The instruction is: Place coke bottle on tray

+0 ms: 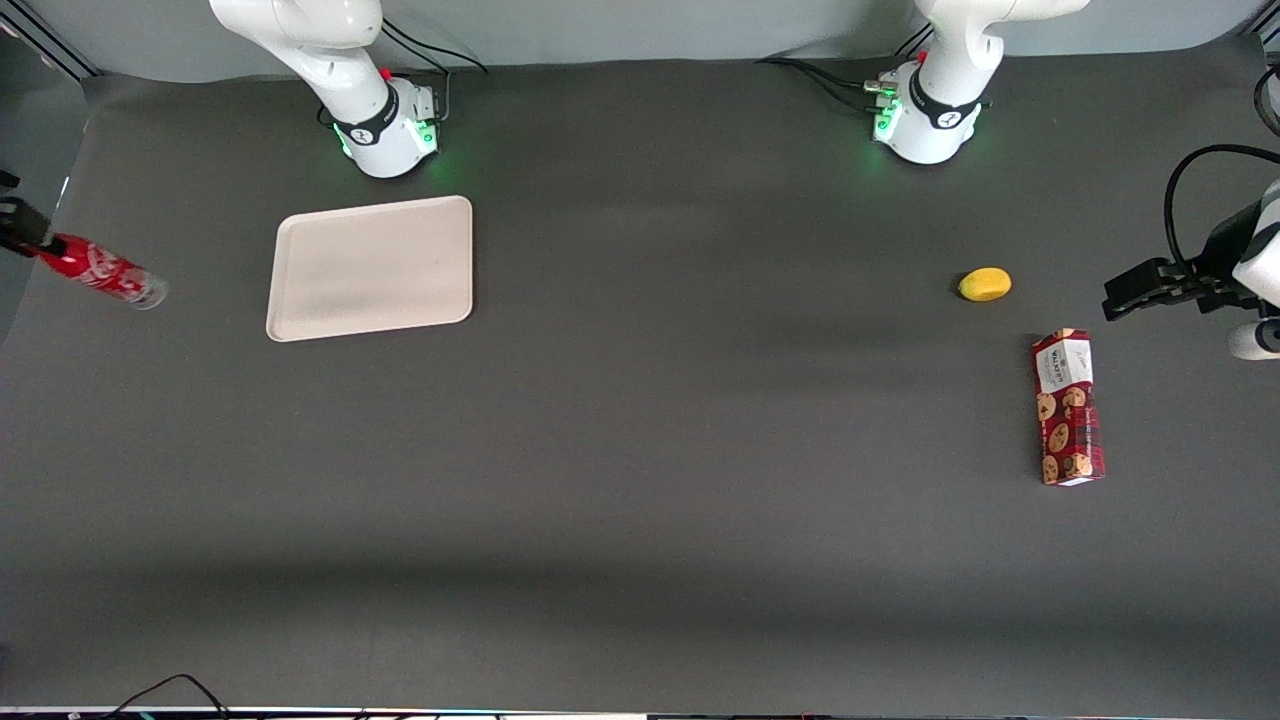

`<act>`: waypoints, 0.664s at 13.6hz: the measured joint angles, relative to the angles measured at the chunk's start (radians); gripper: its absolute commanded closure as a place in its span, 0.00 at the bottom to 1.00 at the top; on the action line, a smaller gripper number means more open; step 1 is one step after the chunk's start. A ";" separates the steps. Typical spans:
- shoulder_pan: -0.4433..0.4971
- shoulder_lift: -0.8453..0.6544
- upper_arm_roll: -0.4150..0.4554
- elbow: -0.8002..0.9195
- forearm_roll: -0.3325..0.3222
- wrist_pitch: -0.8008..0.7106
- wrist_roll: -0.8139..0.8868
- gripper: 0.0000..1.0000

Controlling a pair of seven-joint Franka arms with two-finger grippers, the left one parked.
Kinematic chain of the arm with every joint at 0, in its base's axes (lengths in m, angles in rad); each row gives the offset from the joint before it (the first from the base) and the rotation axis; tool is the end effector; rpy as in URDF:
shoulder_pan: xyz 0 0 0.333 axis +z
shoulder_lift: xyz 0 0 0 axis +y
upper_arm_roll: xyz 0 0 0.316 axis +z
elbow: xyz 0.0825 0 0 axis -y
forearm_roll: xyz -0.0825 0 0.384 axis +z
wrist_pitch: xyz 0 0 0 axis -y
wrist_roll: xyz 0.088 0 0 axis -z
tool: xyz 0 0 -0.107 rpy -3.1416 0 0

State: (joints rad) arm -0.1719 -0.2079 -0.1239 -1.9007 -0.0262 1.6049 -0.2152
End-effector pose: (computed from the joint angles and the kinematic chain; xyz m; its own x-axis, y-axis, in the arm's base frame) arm 0.4620 -0.1489 0.5792 0.9935 -0.0736 -0.0873 -0.0755 -0.9970 -0.0186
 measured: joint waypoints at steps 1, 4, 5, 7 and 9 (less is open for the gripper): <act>0.006 -0.036 0.033 -0.060 0.000 0.022 0.039 1.00; 0.009 -0.135 0.051 -0.311 -0.002 0.206 0.064 1.00; 0.007 -0.157 0.045 -0.385 -0.006 0.252 0.064 1.00; 0.007 -0.187 0.038 -0.504 -0.010 0.324 0.064 1.00; 0.007 -0.200 0.037 -0.605 -0.018 0.401 0.060 1.00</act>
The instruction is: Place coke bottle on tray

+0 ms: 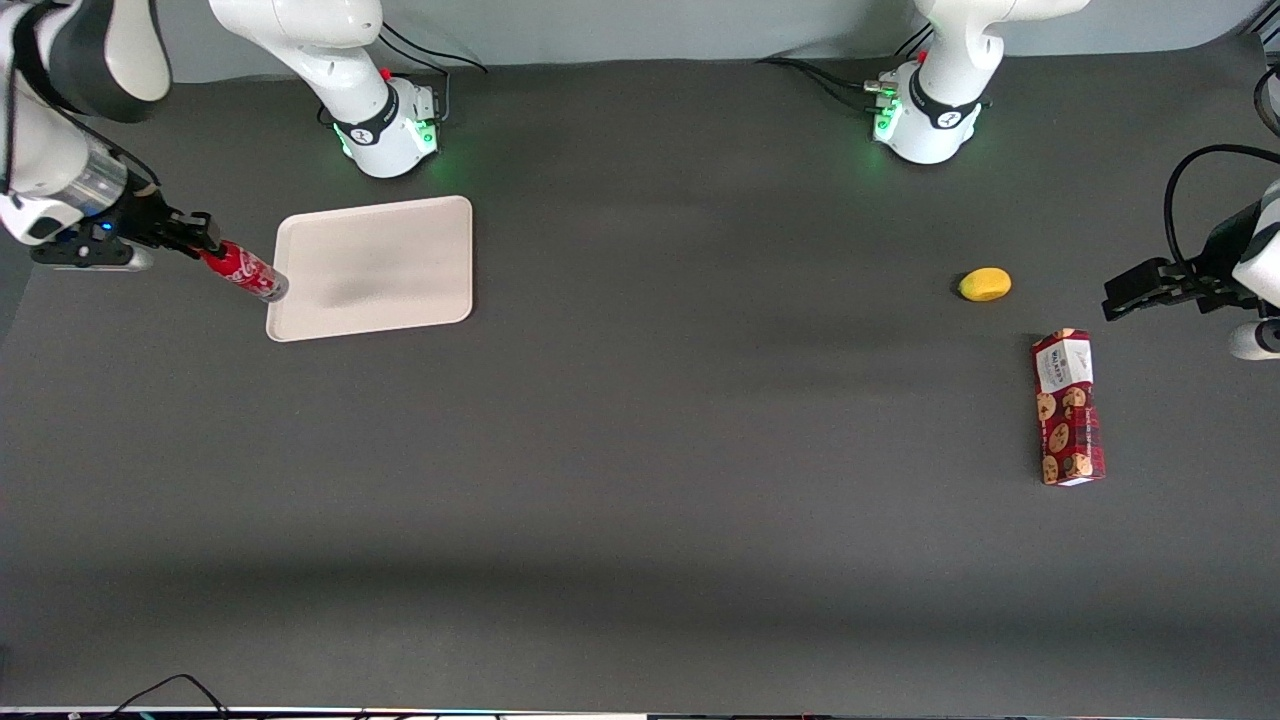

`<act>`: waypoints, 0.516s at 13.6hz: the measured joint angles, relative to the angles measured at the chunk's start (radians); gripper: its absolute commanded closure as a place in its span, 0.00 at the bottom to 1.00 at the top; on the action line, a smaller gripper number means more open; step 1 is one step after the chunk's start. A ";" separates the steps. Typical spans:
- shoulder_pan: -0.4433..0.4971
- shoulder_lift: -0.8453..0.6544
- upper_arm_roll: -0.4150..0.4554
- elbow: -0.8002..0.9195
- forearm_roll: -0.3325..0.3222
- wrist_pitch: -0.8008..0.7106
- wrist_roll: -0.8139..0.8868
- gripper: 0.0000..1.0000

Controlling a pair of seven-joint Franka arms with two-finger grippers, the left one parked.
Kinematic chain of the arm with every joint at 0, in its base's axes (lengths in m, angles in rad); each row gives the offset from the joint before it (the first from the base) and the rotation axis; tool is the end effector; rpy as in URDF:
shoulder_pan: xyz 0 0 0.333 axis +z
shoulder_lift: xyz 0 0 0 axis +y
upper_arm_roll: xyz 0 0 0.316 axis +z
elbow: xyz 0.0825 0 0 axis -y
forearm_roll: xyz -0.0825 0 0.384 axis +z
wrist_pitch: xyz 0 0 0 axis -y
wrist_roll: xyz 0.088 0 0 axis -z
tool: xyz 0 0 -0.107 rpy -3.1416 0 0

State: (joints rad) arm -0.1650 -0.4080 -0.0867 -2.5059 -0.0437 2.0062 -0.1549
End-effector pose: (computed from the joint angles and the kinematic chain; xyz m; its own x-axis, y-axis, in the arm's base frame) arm 0.3884 -0.1027 0.4187 0.9935 -0.0670 -0.0920 -0.0683 -0.9976 -0.0109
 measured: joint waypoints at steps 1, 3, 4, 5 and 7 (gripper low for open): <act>0.000 -0.001 -0.001 -0.047 -0.005 0.039 -0.001 1.00; 0.000 0.000 -0.024 -0.135 -0.040 0.142 -0.003 1.00; 0.000 0.001 -0.056 -0.179 -0.064 0.204 -0.015 1.00; -0.001 0.004 -0.092 -0.215 -0.078 0.256 -0.038 1.00; -0.003 0.012 -0.127 -0.254 -0.082 0.310 -0.067 1.00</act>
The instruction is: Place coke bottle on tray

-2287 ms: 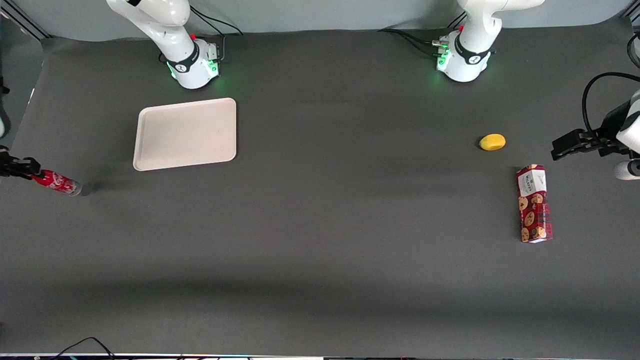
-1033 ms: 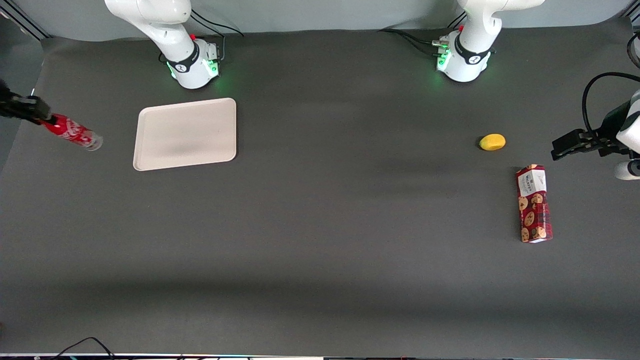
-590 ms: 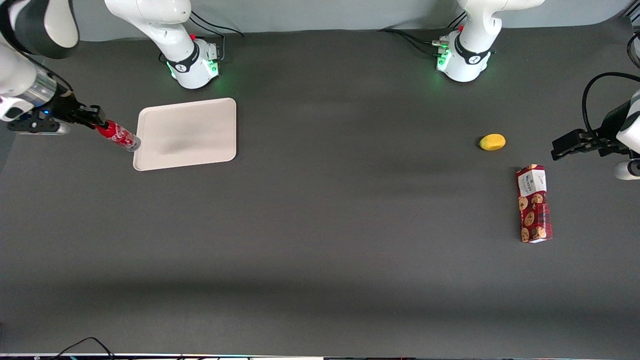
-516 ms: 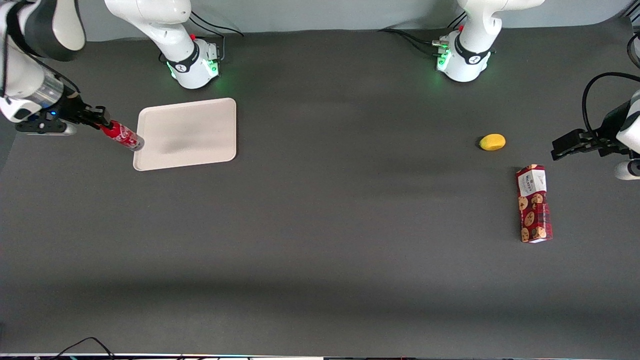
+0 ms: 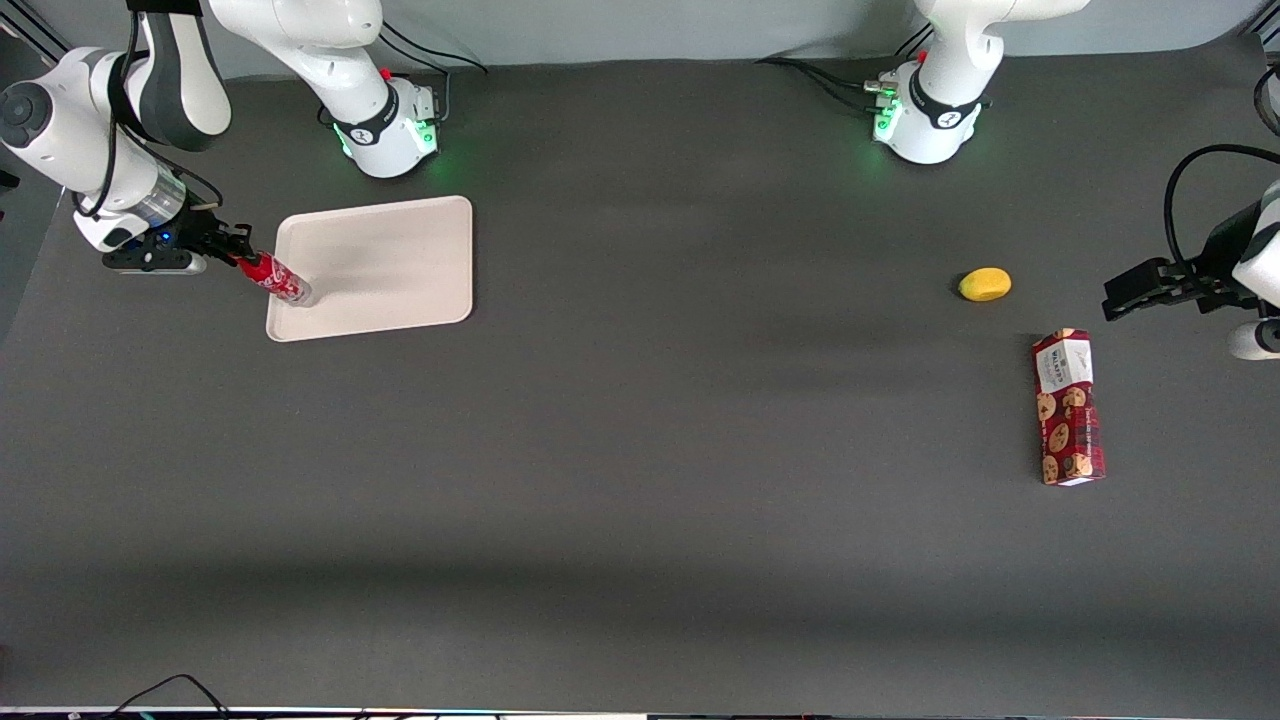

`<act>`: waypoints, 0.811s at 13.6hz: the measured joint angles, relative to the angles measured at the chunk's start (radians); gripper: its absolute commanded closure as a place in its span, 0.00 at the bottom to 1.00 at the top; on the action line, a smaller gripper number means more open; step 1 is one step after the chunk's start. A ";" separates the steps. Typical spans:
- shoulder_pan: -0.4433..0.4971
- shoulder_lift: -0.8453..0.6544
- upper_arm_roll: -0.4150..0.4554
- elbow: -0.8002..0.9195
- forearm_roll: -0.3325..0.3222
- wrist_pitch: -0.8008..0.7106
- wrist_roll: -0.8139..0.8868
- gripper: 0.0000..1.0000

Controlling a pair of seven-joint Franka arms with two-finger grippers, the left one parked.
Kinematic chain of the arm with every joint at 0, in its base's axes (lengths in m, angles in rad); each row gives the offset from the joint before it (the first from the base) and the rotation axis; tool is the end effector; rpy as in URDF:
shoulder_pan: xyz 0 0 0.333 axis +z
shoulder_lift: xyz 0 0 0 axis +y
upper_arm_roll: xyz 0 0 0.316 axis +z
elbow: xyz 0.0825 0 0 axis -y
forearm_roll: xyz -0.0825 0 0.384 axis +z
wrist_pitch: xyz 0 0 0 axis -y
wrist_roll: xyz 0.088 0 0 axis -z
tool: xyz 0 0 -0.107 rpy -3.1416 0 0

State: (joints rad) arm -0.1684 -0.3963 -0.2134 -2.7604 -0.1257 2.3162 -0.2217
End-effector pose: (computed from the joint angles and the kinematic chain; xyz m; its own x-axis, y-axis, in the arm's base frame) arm 0.3403 -0.1323 0.3264 0.9972 -0.0537 -0.0525 -0.0541 -0.9985 -0.0059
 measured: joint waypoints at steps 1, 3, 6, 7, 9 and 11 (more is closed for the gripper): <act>0.000 0.005 -0.001 -0.004 0.000 0.004 -0.001 1.00; 0.001 0.017 0.000 -0.004 -0.016 0.005 -0.002 1.00; 0.000 0.042 0.000 -0.003 -0.047 0.022 -0.002 0.00; 0.000 0.045 0.000 -0.002 -0.048 0.029 -0.002 0.00; 0.000 0.046 0.000 -0.002 -0.049 0.038 -0.002 0.00; 0.000 0.046 0.000 0.005 -0.051 0.043 -0.002 0.00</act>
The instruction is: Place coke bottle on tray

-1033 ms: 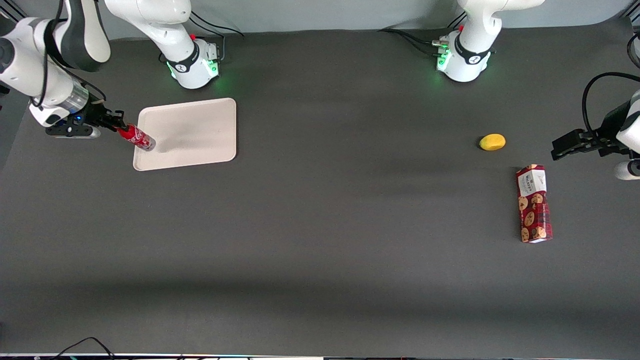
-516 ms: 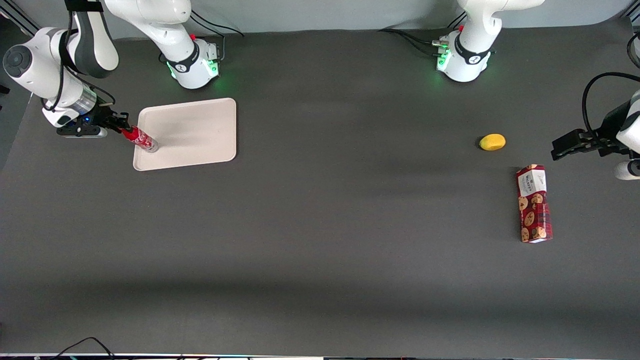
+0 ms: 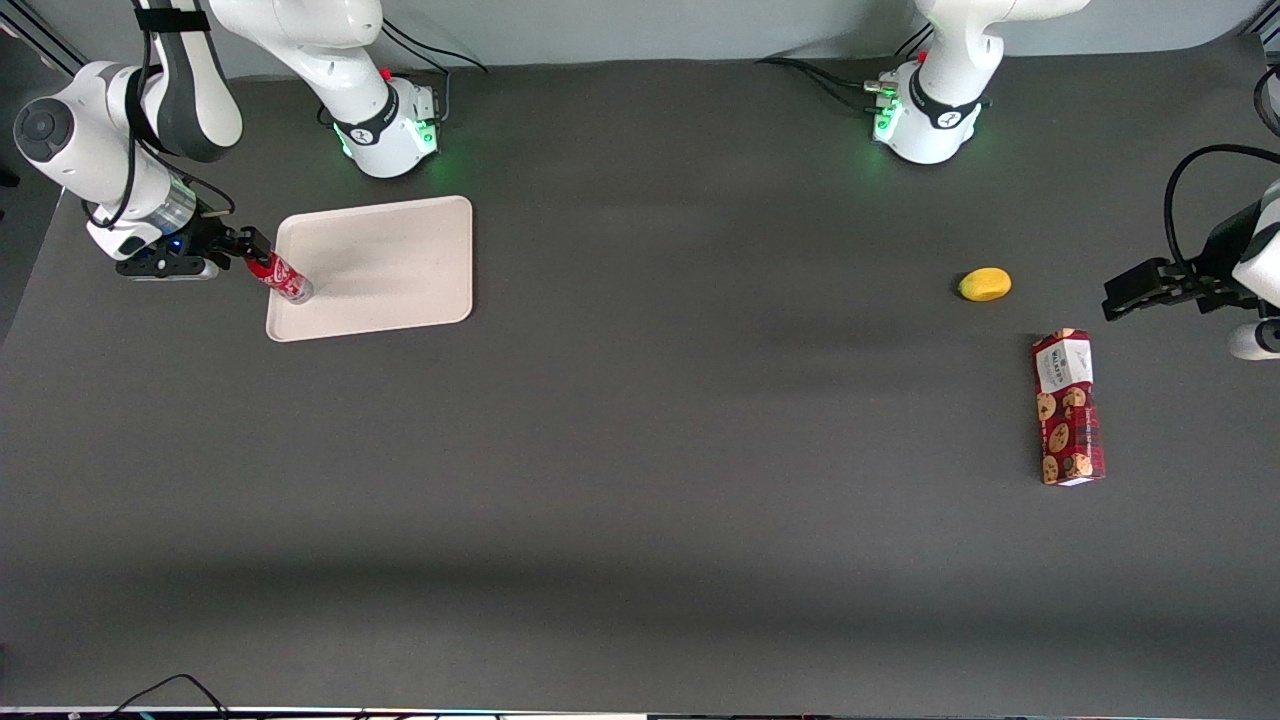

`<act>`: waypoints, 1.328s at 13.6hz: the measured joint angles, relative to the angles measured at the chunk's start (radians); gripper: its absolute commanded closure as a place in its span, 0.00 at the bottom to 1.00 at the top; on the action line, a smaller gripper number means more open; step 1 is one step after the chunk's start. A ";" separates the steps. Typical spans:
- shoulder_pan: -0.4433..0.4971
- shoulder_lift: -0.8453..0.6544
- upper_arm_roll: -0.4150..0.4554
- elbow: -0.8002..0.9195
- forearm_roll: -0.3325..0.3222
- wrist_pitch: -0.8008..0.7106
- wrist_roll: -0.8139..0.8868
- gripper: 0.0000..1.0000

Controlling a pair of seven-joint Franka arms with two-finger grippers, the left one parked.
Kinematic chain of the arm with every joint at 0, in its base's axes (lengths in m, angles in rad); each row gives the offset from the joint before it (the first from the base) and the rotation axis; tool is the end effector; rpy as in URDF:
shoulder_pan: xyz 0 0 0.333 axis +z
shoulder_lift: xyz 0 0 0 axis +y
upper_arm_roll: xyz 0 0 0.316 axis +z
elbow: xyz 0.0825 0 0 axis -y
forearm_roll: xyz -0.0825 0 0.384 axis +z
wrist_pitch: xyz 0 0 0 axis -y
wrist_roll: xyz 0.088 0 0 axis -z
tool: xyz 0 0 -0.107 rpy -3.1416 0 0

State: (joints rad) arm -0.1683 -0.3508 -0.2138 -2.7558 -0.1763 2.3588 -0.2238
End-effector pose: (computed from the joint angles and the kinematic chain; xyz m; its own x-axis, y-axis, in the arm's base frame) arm 0.3456 -0.1349 0.3154 0.9980 -0.0164 -0.0603 -0.0145 -0.9994 0.0322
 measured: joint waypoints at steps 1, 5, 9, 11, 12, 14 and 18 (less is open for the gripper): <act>0.000 0.000 0.000 0.014 0.000 0.004 0.000 0.00; 0.000 0.004 0.000 0.176 0.000 -0.022 0.000 0.00; 0.008 0.086 0.015 0.534 0.097 -0.287 0.000 0.00; 0.034 0.144 0.038 0.695 0.113 -0.392 0.000 0.00; 0.047 0.176 0.049 0.777 0.116 -0.458 0.000 0.00; 0.057 0.250 0.080 0.953 0.119 -0.594 0.000 0.00; 0.059 0.318 0.130 1.103 0.148 -0.656 0.001 0.00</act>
State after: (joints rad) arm -0.1090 -0.0331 -0.0834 -1.6528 -0.0281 1.7023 -0.2231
